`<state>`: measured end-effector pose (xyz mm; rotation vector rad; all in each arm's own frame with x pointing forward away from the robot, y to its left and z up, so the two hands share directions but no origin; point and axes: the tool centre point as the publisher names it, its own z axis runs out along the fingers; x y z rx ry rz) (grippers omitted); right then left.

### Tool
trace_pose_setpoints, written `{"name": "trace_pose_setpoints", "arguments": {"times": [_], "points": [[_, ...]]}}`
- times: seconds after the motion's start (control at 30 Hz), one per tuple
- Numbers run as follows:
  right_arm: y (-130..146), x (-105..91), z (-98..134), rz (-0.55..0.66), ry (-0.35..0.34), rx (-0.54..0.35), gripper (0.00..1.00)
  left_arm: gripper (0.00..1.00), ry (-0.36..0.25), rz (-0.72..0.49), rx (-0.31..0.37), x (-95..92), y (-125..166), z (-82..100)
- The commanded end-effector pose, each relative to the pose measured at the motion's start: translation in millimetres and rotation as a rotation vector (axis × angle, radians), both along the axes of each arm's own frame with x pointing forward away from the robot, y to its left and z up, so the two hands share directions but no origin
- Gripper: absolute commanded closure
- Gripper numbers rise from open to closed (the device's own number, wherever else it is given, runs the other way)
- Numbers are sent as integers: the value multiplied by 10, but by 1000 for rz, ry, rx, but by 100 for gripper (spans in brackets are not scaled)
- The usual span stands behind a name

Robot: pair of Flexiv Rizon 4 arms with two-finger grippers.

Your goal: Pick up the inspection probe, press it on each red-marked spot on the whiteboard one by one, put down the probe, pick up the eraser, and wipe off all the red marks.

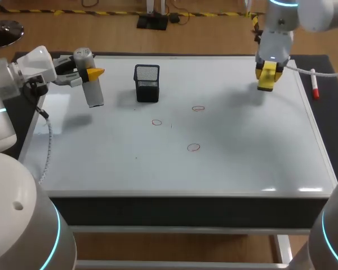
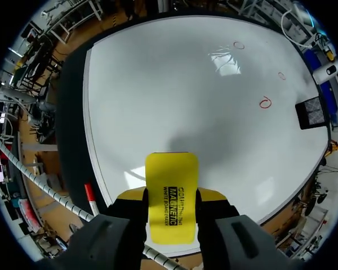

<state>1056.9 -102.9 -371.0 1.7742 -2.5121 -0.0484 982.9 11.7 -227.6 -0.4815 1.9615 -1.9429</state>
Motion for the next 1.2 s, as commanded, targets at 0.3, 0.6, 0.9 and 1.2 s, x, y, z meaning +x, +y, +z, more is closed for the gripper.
{"name": "trace_pose_setpoints", "arguments": {"times": [0.3, 0.6, 0.9, 1.2], "points": [[-19, -23, 33, 4, -3, 0, 100, 100, -5, 1, -3, 3, -3, -8], [-19, -23, 33, 4, -3, 0, 100, 100, -8, -16, -1, -33, -241, 15], [-19, -23, 33, 4, -3, 0, 100, 100, -22, -134, -19, -54, -711, 10], [-19, -23, 33, 4, -3, 0, 100, 100, -11, -229, -64, -65, -1154, -101]]}}
